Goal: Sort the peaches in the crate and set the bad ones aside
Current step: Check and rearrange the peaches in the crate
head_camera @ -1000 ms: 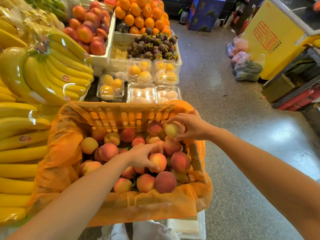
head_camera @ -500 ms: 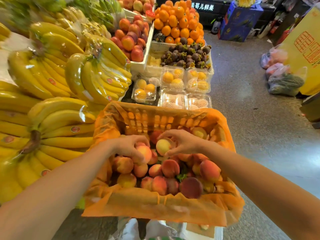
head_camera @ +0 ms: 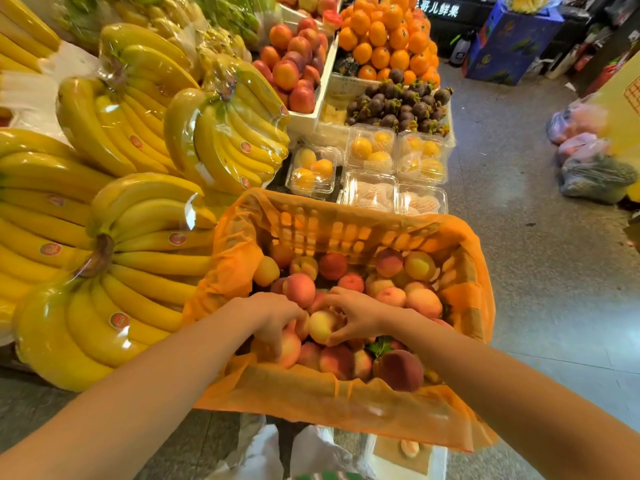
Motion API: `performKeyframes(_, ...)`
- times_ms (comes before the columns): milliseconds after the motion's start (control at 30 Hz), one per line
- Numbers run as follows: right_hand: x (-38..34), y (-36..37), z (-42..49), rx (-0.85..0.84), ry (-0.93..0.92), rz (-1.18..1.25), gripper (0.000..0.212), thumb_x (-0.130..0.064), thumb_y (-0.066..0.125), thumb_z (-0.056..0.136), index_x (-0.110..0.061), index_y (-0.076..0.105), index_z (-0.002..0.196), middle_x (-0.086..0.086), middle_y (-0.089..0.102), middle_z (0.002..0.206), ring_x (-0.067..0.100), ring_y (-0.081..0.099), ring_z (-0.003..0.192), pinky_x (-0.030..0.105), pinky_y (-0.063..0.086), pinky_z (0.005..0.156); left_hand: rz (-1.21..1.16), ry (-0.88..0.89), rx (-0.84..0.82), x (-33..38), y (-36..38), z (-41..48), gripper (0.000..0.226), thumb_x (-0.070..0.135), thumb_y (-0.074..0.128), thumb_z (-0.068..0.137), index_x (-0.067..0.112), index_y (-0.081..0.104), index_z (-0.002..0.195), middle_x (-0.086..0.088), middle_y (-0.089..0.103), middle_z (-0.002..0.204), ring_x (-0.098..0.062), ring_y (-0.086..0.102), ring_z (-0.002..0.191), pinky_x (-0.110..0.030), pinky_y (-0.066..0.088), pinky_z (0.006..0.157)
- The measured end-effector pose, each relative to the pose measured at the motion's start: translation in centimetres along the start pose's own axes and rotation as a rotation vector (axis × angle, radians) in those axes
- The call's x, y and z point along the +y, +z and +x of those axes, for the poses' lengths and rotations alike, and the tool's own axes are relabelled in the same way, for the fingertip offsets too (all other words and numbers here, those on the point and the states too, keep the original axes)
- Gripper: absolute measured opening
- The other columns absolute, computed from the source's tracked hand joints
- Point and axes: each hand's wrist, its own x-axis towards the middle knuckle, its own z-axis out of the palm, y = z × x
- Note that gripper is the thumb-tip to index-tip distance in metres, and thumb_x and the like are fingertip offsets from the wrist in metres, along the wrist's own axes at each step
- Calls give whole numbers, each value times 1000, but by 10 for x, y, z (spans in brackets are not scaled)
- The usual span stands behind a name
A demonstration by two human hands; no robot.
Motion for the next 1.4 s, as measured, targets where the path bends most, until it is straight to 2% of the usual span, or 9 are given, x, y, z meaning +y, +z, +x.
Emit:
performKeyframes(167,-6,5,3,6,10,65,58,-33,78,78,-22,54,129,1,57,123,18,53,109,38,47,91,112,-24,39,8,1,2,65,38,78,74,19,48,127,-2,59,115,-22,55,97,-32,43,69)
performKeyframes(400,-10,4,3,1,41,119,54,-27,74,83,-18,52,132,0,58,126,14,55,108,21,44,84,-157,-91,118,-4,2,4,41,39,75,77,22,60,111,3,62,106,-16,58,90,-27,51,71)
performKeyframes(600,6,-37,-25,95,93,175,44,-29,74,84,-17,59,124,0,66,117,11,63,101,28,54,86,-357,-2,461,-4,-18,12,21,40,67,84,25,62,98,11,58,89,-10,57,84,-23,43,65)
performKeyframes(700,25,-62,-51,154,166,167,38,-26,75,83,-19,62,118,-2,67,111,12,64,98,27,54,83,-394,62,523,10,-31,26,20,42,67,83,28,64,97,12,61,92,-10,59,87,-27,48,69)
performKeyframes(800,36,-76,-74,63,235,50,45,-27,76,81,-18,60,122,-5,61,114,15,60,103,30,50,88,-378,104,428,27,-35,41,34,47,70,78,26,63,105,9,62,97,-13,60,91,-34,52,77)
performKeyframes(933,39,-83,-91,-86,255,-284,52,-49,74,77,-27,58,121,-4,54,120,18,48,112,36,37,95,-309,200,336,48,-28,59,44,50,72,75,27,61,109,6,64,106,-14,60,96,-37,52,82)
performKeyframes(1033,38,-88,-108,-135,217,-273,51,-58,72,73,-36,58,117,-10,49,116,13,42,109,34,32,95,-392,306,311,62,-26,62,44,51,73,73,29,62,110,7,63,105,-10,57,94,-35,51,82)
performKeyframes(1167,34,-84,-125,-286,165,-292,53,-49,77,73,-37,58,121,-12,45,112,8,37,103,28,29,85,-462,397,167,85,-27,62,54,57,74,71,31,60,117,7,61,114,-11,57,103,-36,51,90)
performKeyframes(1400,38,-73,-132,-324,113,-363,65,-34,78,75,-36,50,133,-6,43,126,11,26,105,33,33,97,-383,323,43,116,-24,63,87,60,73,70,26,38,142,6,44,143,-18,45,126,-36,41,104)
